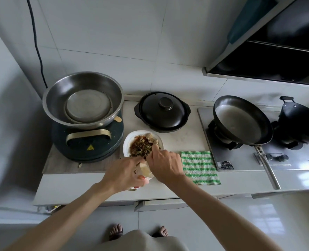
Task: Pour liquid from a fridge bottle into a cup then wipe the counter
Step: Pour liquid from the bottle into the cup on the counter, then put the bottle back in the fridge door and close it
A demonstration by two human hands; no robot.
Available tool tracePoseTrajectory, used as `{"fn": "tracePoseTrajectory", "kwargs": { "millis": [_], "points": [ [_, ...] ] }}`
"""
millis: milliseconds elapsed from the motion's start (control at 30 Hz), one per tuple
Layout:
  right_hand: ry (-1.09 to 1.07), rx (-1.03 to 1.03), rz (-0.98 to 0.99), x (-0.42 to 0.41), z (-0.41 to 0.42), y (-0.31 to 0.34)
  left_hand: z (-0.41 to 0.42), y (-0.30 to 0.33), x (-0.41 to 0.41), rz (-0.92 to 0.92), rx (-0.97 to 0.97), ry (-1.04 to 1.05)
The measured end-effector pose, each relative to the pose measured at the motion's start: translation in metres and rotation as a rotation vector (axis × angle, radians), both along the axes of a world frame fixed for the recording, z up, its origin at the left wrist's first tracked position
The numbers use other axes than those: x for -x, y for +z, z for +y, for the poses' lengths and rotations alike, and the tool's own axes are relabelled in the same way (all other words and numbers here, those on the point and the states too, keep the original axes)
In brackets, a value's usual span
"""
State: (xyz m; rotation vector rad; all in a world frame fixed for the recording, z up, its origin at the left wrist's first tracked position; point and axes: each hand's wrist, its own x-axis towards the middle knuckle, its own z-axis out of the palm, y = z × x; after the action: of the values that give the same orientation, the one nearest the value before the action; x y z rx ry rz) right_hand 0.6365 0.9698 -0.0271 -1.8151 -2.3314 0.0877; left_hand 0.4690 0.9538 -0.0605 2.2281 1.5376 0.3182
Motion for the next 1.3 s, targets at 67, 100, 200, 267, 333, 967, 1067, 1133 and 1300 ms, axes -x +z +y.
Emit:
{"fn": "tracePoseTrajectory", "kwargs": {
  "millis": [67, 100, 200, 267, 333, 967, 1067, 1133, 1300],
  "points": [
    [-0.033, 0.092, -0.018, 0.011, -0.001, 0.001, -0.002, -0.005, 0.009, 0.014, -0.013, -0.009],
    [-0.045, 0.127, -0.013, 0.014, 0.001, 0.000, -0.003, -0.008, 0.014, 0.019, -0.015, -0.003],
    [-0.020, 0.164, 0.019, 0.028, 0.007, 0.003, -0.006, -0.011, 0.027, 0.022, -0.026, 0.038],
    [0.062, 0.195, 0.015, 0.039, 0.008, 0.008, -0.013, -0.008, 0.037, 0.006, -0.018, 0.057],
    [0.181, 0.232, 0.011, 0.051, 0.010, 0.013, -0.027, -0.005, 0.047, -0.046, 0.015, 0.130],
    [1.553, 0.427, 0.068, 0.289, -0.244, 0.003, -0.388, 0.009, 0.071, -0.255, -0.018, 1.804],
    [1.745, 0.494, -0.018, 0.315, -0.332, 0.006, -0.460, 0.003, 0.062, -0.266, -0.047, 2.041],
    [1.863, 0.494, -0.043, 0.325, -0.377, 0.008, -0.498, 0.000, 0.057, -0.251, -0.054, 2.142],
    [2.104, 0.498, -0.073, 0.346, -0.498, 0.007, -0.593, 0.000, 0.054, -0.225, -0.106, 2.384]
  ]
}}
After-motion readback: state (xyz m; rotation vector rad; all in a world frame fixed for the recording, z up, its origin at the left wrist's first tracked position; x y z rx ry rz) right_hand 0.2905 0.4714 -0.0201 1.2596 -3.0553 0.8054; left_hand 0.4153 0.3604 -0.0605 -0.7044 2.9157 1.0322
